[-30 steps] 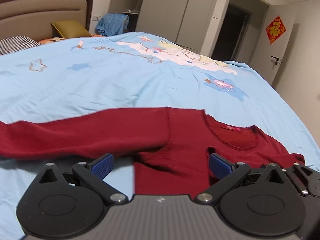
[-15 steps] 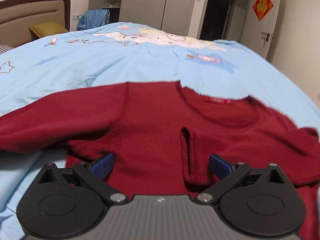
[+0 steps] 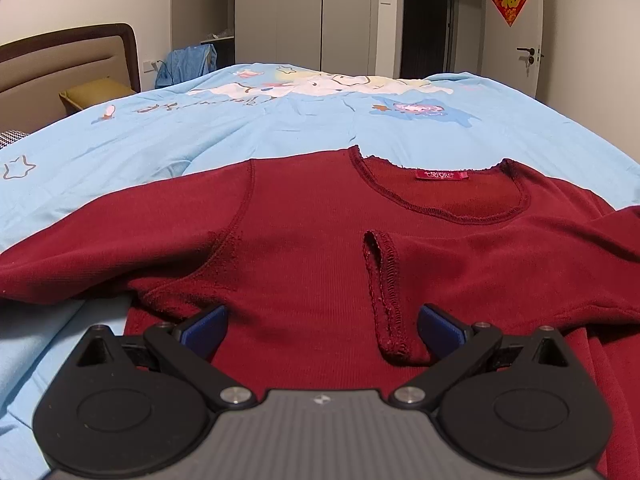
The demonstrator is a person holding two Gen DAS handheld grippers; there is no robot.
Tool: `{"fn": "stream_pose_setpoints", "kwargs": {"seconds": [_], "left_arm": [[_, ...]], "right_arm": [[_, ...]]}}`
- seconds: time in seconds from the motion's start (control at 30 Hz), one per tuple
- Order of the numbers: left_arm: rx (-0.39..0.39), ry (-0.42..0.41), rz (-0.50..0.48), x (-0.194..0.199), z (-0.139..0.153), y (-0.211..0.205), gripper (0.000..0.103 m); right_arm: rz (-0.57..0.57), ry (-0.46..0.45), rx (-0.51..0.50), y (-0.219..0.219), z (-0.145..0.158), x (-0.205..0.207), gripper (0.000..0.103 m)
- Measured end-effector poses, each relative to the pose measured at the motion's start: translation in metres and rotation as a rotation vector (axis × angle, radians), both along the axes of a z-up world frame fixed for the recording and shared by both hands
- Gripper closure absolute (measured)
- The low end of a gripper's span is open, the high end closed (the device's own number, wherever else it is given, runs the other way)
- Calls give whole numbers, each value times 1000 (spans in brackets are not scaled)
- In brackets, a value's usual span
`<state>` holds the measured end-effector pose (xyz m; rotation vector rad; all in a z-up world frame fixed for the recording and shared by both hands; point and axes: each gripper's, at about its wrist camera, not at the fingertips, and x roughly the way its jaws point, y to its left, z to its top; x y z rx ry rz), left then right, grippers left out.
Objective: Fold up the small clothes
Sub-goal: 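Lift the sleeve with the right tool and lay it across the sweater body, then open the right tool to release the sleeve and withdraw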
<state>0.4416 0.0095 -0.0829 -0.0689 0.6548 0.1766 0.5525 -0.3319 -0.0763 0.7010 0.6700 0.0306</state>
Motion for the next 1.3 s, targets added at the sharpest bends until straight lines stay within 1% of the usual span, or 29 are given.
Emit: {"fn": "stream_pose_setpoints", "kwargs": {"seconds": [0.07,0.1,0.13,0.23,0.27,0.33,0.4,0.43,0.47,0.53,0.63,0.7,0.77,0.83,0.87,0.93,1.0,1.07,1.2,1.27,1.3], "left_arm": [[0,0,0,0,0,0,0],[1,-1,0,0,0,0,0],[1,0,0,0,0,0,0],[2,-1,0,0,0,0,0],[2,-2,0,0,0,0,0],[-1,-4,-1,-1,0,1,0],[-2,-4,-1,-1,0,1,0],[-3,-5,-1,-1,0,2,0],[-4,-5,-1,-1,0,2,0],[-4,-6,-1,-2,0,2,0],[-4,-7,-1,-2,0,2,0],[-4,-7,-1,-2,0,2,0],[-3,-6,-1,-2,0,2,0],[-4,-7,-1,-2,-1,2,0],[-4,-7,-1,-2,-1,2,0],[-3,-7,-1,-2,-1,2,0],[-1,-7,0,-2,-1,2,0],[0,-8,0,-2,-1,2,0],[1,-8,0,-2,-1,2,0],[1,-8,0,-2,-1,2,0],[0,-9,0,-2,-1,2,0]], "right_arm": [[-12,12,20,0,-3,5,64],[-13,12,23,-1,-2,7,71],[-8,11,18,2,-2,9,79],[26,-12,-61,13,5,15,89],[47,-28,-112,17,9,17,90],[100,-83,-249,28,22,18,92],[170,-178,-408,40,38,13,93],[196,-218,-469,44,44,9,93],[220,-233,-496,45,48,8,94],[244,-208,-498,40,49,10,94],[257,-166,-525,34,39,13,94],[252,-144,-510,28,30,14,94],[236,-124,-495,26,22,10,90],[225,-118,-472,23,19,3,82],[226,-116,-445,21,19,-2,79],[222,-115,-386,15,19,-13,58],[232,-111,-334,12,18,-27,49],[259,-96,-300,13,13,-40,49],[288,-36,-252,16,-1,-59,50],[301,-26,-238,20,-6,-66,70],[303,-27,-237,21,-6,-70,89]]}}
